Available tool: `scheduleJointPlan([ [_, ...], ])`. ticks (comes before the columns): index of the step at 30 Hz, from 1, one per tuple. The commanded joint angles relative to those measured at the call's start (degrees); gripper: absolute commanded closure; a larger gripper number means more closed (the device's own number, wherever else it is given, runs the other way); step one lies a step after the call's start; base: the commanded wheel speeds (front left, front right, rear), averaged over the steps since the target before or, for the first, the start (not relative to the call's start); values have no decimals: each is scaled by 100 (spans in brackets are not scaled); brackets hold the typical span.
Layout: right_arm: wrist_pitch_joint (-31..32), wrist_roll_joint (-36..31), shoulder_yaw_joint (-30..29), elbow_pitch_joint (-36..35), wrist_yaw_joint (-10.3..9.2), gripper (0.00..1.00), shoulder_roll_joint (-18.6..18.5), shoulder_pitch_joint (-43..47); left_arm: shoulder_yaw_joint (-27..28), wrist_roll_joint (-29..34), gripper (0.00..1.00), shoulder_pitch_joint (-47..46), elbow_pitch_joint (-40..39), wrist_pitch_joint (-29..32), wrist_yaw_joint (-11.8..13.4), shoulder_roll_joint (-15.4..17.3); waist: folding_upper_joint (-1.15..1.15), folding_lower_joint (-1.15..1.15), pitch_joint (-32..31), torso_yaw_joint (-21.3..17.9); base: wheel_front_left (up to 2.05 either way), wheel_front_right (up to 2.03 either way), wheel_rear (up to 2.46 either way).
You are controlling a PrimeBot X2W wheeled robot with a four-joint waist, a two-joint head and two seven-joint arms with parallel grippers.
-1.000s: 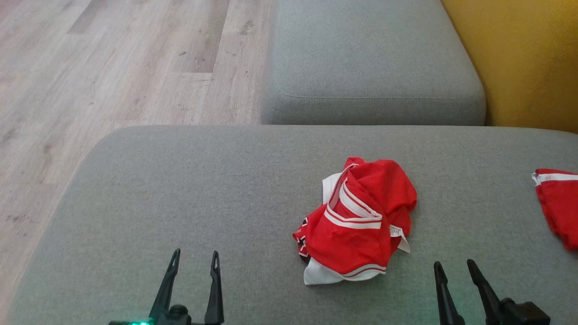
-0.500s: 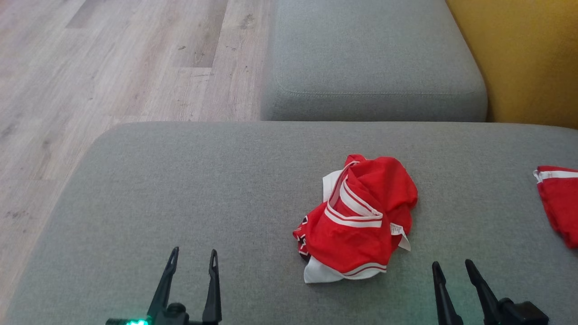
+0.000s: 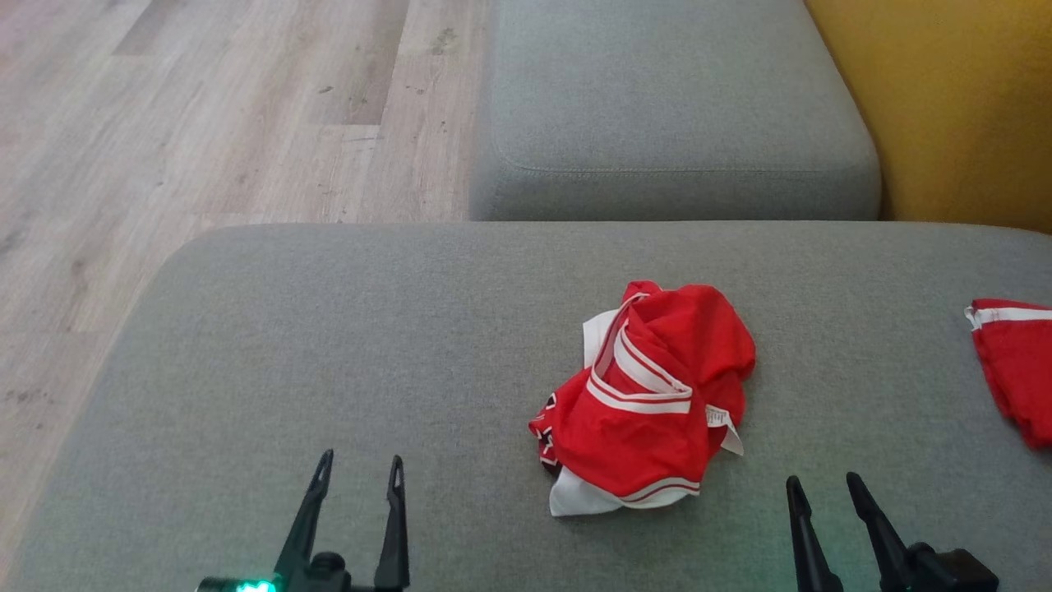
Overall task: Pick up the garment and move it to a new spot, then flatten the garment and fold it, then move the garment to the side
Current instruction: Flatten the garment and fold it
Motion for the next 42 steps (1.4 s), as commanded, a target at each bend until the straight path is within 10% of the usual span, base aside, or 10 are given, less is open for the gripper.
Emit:
scheduleJointPlan([
  [1, -37, 56, 149, -165, 42, 0, -53, -281, 183, 56, 0, -221, -150, -53, -47, -63, 0, 0, 14, -26, 0, 0, 0],
  [18, -37, -151, 427, -126, 42, 0, -53, -451, -1659, 357, 0, -2026, 1452, -53, -875, -195, 0, 0, 594, -728, 0, 0, 0],
  [42, -37, -73, 864, 29, 42, 0, -103, -1121, -4152, -1114, 0, -4665, 3459, 1195, 804, -201, 0, 0, 1468, -1860, 0, 0, 0],
])
